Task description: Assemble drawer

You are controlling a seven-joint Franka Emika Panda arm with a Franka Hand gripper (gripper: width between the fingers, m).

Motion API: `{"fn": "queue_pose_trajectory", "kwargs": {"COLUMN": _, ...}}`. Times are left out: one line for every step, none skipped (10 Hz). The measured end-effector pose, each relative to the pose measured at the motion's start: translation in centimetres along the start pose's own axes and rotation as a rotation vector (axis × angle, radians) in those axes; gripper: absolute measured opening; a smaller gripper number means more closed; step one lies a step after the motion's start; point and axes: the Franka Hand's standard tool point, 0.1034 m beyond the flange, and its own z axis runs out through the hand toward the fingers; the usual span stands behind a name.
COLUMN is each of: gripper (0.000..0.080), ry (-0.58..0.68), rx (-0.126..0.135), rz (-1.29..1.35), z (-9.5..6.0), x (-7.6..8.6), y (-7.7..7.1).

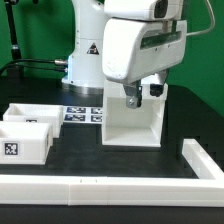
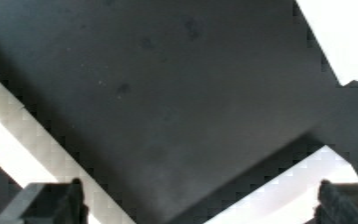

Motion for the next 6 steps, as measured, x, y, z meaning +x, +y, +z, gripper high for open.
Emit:
{"fn": "queue_pose_trajectory", "kwargs": {"gripper": 0.065, "ry": 0.0, "rx": 0.0, "rz": 0.0, "z": 0.0, "x": 0.0, "y": 0.0}}
{"fn": "queue_pose_trajectory", "kwargs": {"gripper": 0.065, "ry": 0.0, "rx": 0.0, "rz": 0.0, "z": 0.0, "x": 0.0, "y": 0.0}}
{"fn": "queue_pose_trajectory", "kwargs": {"gripper": 0.065, "ry": 0.0, "rx": 0.0, "rz": 0.0, "z": 0.0, "x": 0.0, "y": 0.0}}
{"fn": "queue_pose_trajectory", "kwargs": {"gripper": 0.065, "ry": 0.0, "rx": 0.0, "rz": 0.0, "z": 0.0, "x": 0.0, "y": 0.0}}
{"fn": "queue_pose_trajectory", "kwargs": {"gripper": 0.065, "ry": 0.0, "rx": 0.0, "rz": 0.0, "z": 0.0, "x": 0.0, "y": 0.0}}
{"fn": "queue_pose_trajectory", "kwargs": {"gripper": 0.065, "ry": 0.0, "rx": 0.0, "rz": 0.0, "z": 0.0, "x": 0.0, "y": 0.0}}
